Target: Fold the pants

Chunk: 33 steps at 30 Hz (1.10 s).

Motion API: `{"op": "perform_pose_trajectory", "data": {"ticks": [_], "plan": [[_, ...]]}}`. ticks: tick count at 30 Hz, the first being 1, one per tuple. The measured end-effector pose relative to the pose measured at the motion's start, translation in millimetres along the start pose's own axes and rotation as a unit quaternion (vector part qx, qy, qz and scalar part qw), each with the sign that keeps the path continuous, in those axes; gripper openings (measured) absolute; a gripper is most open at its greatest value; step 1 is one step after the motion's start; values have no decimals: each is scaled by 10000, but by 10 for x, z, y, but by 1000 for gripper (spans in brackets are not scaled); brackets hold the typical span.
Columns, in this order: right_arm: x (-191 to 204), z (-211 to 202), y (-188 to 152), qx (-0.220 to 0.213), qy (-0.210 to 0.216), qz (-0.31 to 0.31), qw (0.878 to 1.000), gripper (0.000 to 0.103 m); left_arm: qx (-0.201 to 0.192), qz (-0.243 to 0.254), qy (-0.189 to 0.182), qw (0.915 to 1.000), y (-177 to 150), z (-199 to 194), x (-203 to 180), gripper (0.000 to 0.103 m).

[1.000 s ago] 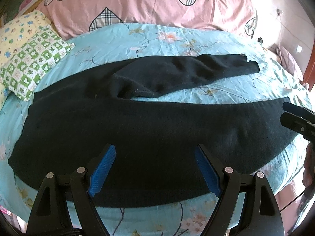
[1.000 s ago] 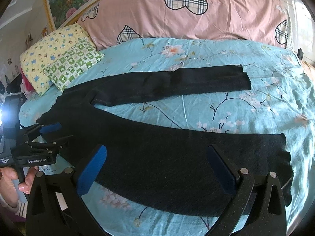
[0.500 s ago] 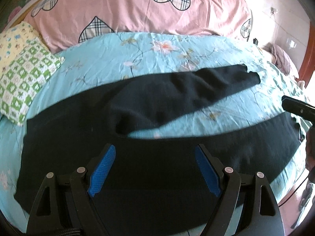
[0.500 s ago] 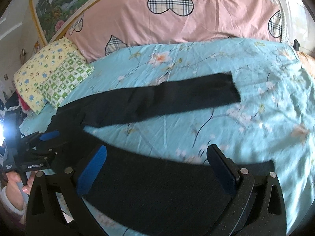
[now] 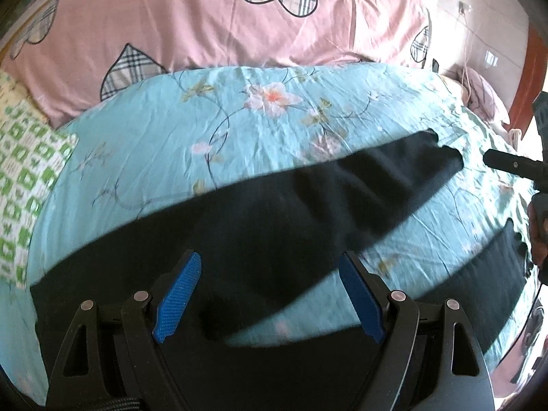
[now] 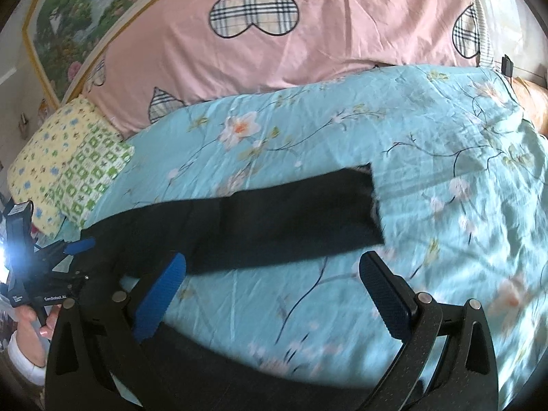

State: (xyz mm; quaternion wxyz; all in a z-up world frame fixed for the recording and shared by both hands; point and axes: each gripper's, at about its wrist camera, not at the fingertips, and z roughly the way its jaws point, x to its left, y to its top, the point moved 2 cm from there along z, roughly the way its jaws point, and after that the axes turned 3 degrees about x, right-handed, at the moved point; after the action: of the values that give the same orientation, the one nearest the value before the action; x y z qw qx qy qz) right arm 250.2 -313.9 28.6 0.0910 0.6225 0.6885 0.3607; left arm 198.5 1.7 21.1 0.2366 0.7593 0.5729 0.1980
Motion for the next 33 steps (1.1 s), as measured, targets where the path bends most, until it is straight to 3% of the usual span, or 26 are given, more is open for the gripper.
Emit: {"op": "perform_pose_trajectory", "data": {"ticks": [5, 12, 27, 30, 32, 33], "plan": [[-178, 127, 226, 49, -52, 71, 9999, 98, 112, 191, -320, 9992, 297, 240, 52, 83], [-472, 466, 515, 454, -156, 168, 9987, 90, 308, 566, -540, 9965, 623, 634, 87, 83], [-722, 987, 673, 1002, -128, 178, 9947, 86, 1119, 1467, -905, 9787, 869, 1476, 22, 83], [-726, 1026, 694, 1011, -75, 154, 9947, 74, 1300, 1586, -972, 9739, 852, 1608, -24, 81], [-734, 1035, 698, 1034, -66, 155, 9945, 57, 1316, 1649, -1036, 9720, 845, 1614, -53, 74], [-742, 1041, 704, 1032, -70, 149, 9945, 51, 1322, 1681, -1095, 9707, 842, 1600, -70, 64]]}}
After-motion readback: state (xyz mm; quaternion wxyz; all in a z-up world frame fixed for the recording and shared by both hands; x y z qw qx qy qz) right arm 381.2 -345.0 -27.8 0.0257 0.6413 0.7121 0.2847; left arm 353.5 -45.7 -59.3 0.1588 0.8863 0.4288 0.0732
